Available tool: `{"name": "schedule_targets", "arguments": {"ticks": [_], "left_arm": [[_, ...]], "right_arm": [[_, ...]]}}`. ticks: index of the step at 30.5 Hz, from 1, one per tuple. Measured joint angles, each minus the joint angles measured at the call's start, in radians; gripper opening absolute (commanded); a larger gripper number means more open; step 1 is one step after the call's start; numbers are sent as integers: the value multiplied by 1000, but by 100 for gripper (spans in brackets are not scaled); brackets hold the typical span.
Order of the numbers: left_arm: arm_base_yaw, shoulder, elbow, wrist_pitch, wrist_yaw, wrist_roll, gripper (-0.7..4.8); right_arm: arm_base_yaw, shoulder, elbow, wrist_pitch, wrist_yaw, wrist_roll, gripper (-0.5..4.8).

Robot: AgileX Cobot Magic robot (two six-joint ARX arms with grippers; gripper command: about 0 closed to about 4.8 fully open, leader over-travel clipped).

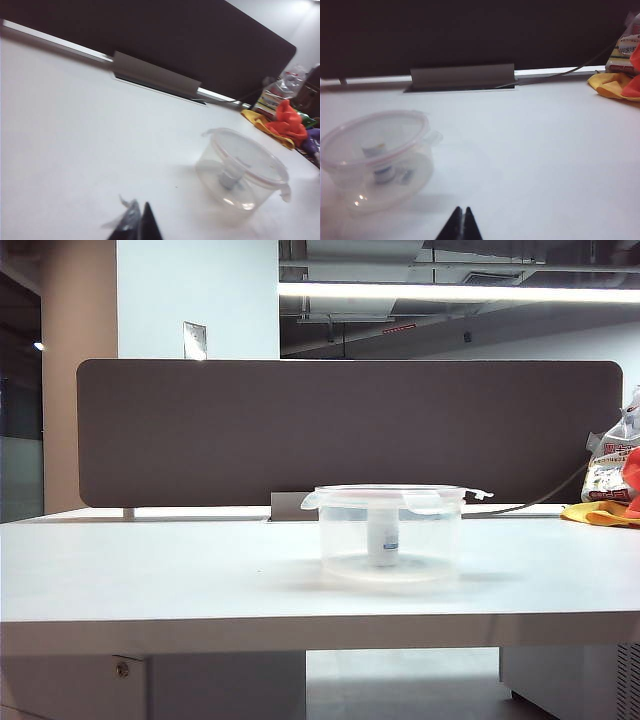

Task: Remove the lid of the round box, pick up the small white medicine bottle inside, and place it on the table.

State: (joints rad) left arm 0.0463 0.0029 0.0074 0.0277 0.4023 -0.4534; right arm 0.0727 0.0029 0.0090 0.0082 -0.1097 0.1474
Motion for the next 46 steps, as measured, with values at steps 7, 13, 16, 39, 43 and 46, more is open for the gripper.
{"name": "schedule_targets", "arguments": {"ticks": [7,13,16,39,43,46], "left_arm": [[0,0,0,26,40,-19,15],[0,0,0,61,63,-37,-6],[0,0,5,66,82,-50,-6],[0,238,353,-64,134,43,-6],[0,338,419,-85,147,58,-6],[0,418,468,-106,155,84,-6]], "right_arm": [[0,0,0,2,-25,73,-3],[0,0,3,0,-49,82,-3],[0,0,39,-6,-49,84,-3],[0,401,458,-75,-42,72,-3],[0,518,558,-113,-44,45,-3],[0,583,611,-144,-45,41,-3]]}}
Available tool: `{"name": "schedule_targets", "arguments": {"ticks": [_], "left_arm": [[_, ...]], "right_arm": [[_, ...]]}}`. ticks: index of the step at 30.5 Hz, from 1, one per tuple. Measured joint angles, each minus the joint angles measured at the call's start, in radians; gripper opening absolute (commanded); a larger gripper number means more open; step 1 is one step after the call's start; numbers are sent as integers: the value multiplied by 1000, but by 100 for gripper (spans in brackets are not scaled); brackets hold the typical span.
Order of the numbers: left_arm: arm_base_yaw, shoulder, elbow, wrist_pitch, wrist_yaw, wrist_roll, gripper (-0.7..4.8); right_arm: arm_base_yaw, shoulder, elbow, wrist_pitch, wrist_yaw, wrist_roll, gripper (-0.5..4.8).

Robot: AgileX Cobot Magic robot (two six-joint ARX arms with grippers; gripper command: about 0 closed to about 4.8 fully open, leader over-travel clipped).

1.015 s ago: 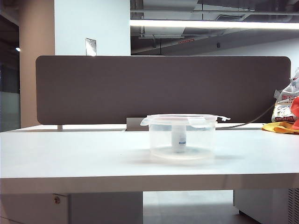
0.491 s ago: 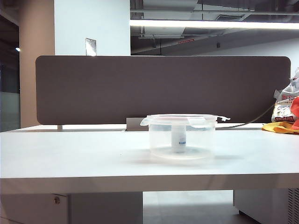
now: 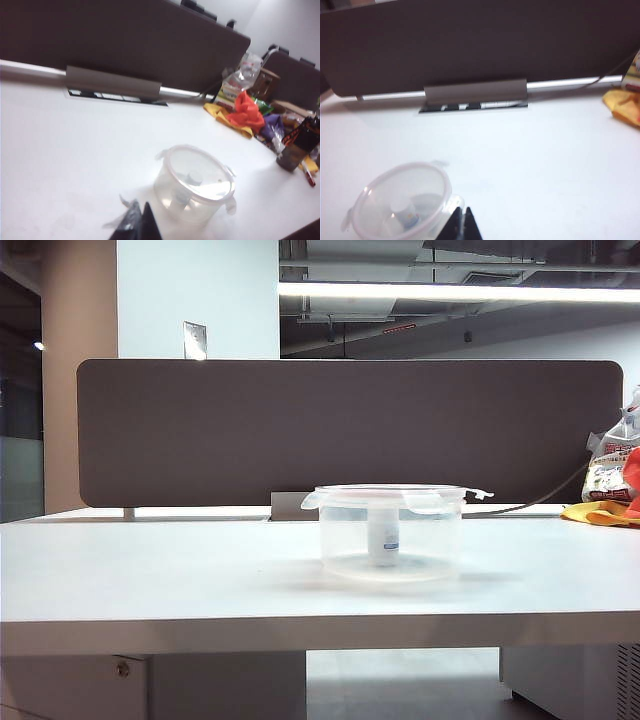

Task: Remove the lid of the round box, pick up the small white medicine bottle inside, and place it on the table.

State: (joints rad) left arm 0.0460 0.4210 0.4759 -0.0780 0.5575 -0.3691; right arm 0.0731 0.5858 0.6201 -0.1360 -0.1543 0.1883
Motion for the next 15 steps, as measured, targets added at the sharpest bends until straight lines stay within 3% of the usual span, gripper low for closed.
{"name": "schedule_targets", "arguments": {"ticks": [8,15], "left_arm": [[-23,185,127,-14,0,61,-6],[-152,368,247,-47,-31,119,-6]], "right_arm": [[0,176,134,-35,0,-6,-3],[0,364,261,-131,-4,-6,-2]]}}
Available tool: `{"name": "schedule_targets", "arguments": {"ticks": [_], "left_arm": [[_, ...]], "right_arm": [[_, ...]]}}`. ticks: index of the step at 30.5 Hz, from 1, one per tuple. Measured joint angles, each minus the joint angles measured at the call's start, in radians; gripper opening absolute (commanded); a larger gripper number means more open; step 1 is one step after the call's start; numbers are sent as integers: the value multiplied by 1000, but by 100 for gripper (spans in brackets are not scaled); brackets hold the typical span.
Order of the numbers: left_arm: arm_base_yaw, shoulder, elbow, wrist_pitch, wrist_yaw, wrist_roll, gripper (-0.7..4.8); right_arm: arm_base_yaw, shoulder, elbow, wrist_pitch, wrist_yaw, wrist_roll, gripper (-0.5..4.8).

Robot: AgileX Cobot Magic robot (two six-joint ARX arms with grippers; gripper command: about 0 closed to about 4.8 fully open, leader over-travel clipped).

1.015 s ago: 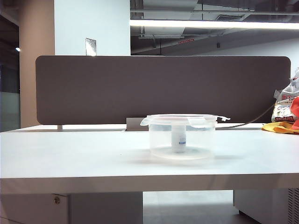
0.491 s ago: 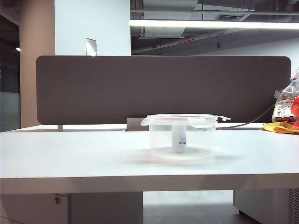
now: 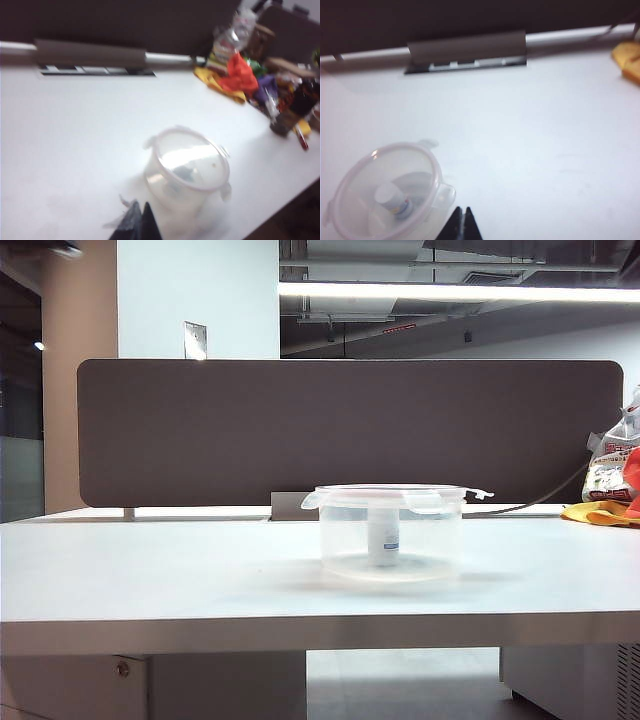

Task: Remove the lid of the round box, pick up the small white medicine bottle inside, and place it on the table.

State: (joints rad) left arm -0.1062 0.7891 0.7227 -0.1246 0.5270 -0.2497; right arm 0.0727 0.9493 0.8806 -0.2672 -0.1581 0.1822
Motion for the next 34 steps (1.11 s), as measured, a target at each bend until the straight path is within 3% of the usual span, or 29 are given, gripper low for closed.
{"name": "schedule_targets", "arguments": {"ticks": [5,12,19,25,34], "left_arm": [[-93,132,62,-25,-59,34,-6],[-146,343,172,-77,-77,49,-6],[-155,519,256,-108,-77,54,2],[-166,620,329,-134,-62,55,79],[-165,717,413,-172,-58,55,100]], "right_arm": [[0,119,53,-11,-68,1,16],[-1,273,87,-3,-140,48,276],[-48,428,86,48,-288,163,278],[-77,554,87,136,-408,269,278],[-74,696,138,173,-497,315,274]]}}
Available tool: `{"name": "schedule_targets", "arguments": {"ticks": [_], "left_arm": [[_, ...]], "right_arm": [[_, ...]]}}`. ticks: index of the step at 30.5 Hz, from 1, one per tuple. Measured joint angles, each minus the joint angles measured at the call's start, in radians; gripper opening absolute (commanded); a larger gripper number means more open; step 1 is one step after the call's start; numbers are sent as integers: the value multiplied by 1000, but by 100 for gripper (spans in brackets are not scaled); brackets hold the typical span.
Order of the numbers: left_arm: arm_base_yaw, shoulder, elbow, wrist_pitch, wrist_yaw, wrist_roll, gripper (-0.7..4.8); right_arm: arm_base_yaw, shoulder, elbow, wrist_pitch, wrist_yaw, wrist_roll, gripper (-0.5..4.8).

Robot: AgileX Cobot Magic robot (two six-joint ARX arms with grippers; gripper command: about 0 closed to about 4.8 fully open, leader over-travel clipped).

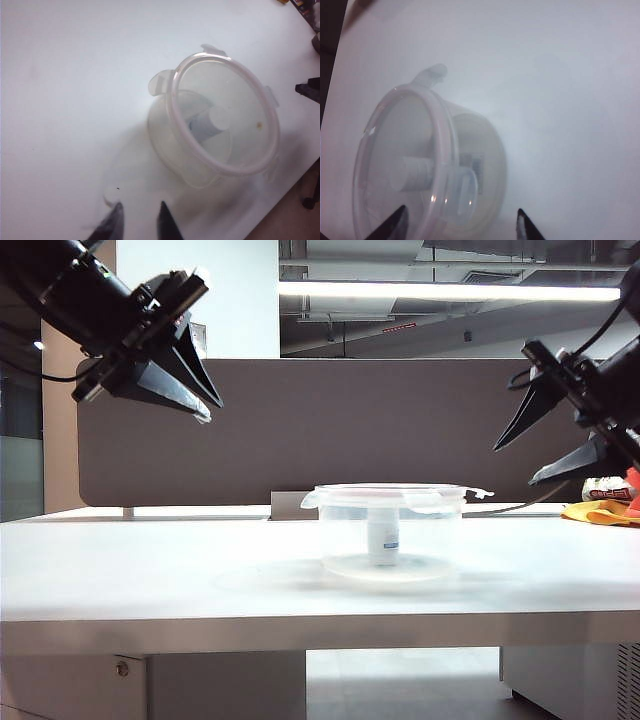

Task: Remove the lid of the round box, pick up the small white medicine bottle inside, and place it on the table.

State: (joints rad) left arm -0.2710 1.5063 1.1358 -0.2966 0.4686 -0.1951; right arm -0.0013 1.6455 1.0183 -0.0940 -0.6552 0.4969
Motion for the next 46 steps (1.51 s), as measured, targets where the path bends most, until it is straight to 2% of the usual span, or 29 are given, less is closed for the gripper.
{"name": "schedule_targets", "arguments": {"ticks": [4,15,19,24,29,33,38,46], "left_arm": [[0,19,0,-8,0,0,161],[0,31,1,-32,0,0,163],[0,31,1,-39,1,0,163],[0,31,1,-50,54,-3,162],[-22,31,7,-67,63,-3,161],[-63,32,74,-141,54,44,151],[-134,32,240,-317,-63,156,151],[-194,32,431,-478,-87,208,146]], "right_arm": [[0,33,0,35,-34,33,269],[19,75,0,73,-79,79,259],[42,75,1,83,-83,87,209],[56,75,0,85,-89,99,208],[59,90,1,97,-91,117,208],[59,109,1,102,-100,132,208],[61,119,1,105,-101,135,208],[61,119,1,114,-102,138,207]]}}
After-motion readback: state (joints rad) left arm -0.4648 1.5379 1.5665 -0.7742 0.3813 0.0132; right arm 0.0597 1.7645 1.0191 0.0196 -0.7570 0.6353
